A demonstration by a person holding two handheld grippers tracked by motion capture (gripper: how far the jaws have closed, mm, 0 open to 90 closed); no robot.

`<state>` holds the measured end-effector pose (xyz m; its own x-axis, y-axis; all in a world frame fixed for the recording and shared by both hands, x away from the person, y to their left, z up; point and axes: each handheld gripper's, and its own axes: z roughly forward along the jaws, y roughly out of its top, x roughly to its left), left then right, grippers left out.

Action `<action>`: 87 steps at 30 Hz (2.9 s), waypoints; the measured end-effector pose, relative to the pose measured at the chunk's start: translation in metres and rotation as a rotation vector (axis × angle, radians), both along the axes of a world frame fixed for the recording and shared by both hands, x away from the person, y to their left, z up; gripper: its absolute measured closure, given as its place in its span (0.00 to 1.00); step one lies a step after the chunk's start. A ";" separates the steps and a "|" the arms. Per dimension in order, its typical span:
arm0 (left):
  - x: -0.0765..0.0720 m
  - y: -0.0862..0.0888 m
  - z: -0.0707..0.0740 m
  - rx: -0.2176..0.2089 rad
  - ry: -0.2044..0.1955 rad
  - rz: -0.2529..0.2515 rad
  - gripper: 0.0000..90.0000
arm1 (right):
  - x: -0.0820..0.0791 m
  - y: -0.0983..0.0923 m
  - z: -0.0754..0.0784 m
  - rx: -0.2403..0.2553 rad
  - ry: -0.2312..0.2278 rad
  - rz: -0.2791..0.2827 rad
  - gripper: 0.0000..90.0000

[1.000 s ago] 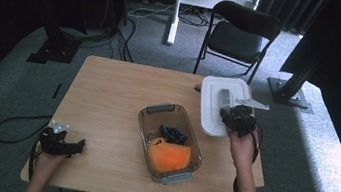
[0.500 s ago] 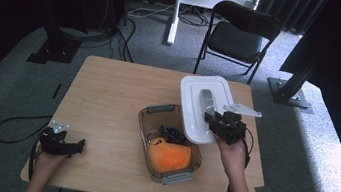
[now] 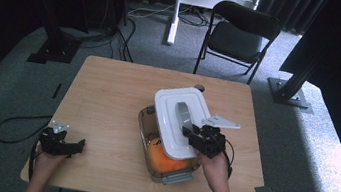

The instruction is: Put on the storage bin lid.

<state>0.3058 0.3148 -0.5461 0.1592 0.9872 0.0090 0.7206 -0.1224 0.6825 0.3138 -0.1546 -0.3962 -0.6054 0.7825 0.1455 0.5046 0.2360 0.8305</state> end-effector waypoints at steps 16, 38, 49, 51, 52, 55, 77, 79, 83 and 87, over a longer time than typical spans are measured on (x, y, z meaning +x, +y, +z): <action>0.000 0.000 0.000 0.000 -0.002 0.001 0.00 | -0.021 0.027 -0.016 -0.019 0.041 0.088 0.76; 0.000 0.000 0.000 0.000 -0.002 0.001 0.00 | -0.037 0.036 -0.021 -0.035 0.041 0.073 0.75; 0.000 0.000 0.000 0.000 -0.002 0.000 0.00 | -0.030 0.036 -0.025 -0.019 0.063 0.080 0.61; 0.000 0.000 0.000 0.000 -0.002 0.001 0.00 | -0.030 0.035 -0.022 -0.014 0.049 0.087 0.50; 0.000 0.000 0.000 0.000 -0.002 0.000 0.00 | -0.030 0.033 -0.021 -0.009 0.037 0.088 0.45; 0.000 0.000 0.000 0.000 -0.001 0.002 0.00 | -0.027 0.028 -0.021 0.010 0.038 0.083 0.32; 0.002 -0.016 0.005 0.001 -0.023 -0.029 0.00 | -0.001 -0.039 -0.013 0.019 -0.130 -0.048 0.14; 0.002 -0.019 0.007 0.005 -0.030 -0.039 0.00 | 0.016 -0.061 -0.022 0.012 -0.158 -0.135 0.14; 0.005 -0.025 0.008 0.008 -0.032 -0.060 0.00 | 0.037 -0.082 -0.040 -0.018 -0.128 -0.216 0.14; 0.009 -0.034 0.010 0.011 -0.035 -0.084 0.00 | 0.050 -0.095 -0.059 -0.017 -0.076 -0.252 0.14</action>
